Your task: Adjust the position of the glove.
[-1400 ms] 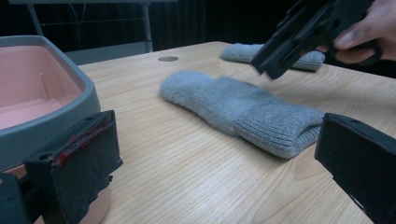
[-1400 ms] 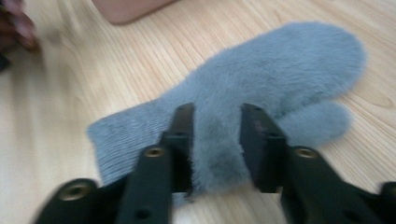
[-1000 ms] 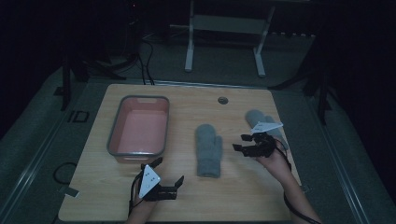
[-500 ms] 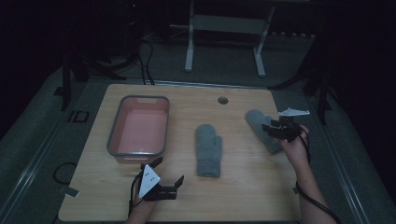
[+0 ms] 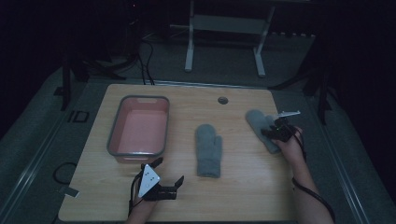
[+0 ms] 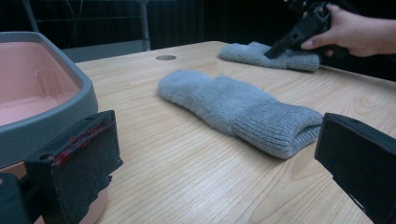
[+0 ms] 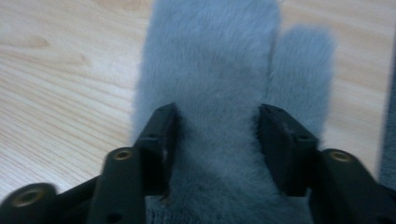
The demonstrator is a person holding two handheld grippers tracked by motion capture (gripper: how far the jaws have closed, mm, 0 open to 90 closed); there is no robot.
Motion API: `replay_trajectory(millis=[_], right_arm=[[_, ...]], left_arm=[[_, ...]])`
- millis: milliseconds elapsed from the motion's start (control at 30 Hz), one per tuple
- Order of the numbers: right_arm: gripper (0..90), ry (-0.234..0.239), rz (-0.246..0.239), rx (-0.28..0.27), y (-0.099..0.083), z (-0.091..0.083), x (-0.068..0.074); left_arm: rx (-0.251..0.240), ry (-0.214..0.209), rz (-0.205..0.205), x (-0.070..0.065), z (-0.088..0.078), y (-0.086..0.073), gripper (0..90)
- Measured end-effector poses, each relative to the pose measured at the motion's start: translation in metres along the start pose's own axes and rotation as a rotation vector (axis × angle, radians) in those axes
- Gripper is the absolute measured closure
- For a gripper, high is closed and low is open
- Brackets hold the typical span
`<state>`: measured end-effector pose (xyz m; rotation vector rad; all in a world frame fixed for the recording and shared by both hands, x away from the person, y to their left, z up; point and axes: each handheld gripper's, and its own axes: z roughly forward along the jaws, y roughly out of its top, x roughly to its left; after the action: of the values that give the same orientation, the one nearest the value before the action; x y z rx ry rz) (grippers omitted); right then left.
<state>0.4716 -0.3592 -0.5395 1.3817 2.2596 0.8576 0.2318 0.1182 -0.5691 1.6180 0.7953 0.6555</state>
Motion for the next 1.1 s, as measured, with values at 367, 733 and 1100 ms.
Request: replay_trajectory(millis=[367,733,1100], right_arm=[[80.0,0.004,0.160,-0.054,-0.007,-0.007,0.011],[80.8,-0.083,0.241,-0.079,-0.013,-0.027,0.042],[81.3,-0.137,0.300,-0.138,-0.010,-0.057,0.082]], left_arm=[[-0.006,0.009,-0.001,0.000,-0.001,0.000,0.4],[-0.007,0.010,0.001,-0.001,0.000,0.000,0.4],[-0.012,0.018,0.002,-0.002,-0.002,0.001,0.4]])
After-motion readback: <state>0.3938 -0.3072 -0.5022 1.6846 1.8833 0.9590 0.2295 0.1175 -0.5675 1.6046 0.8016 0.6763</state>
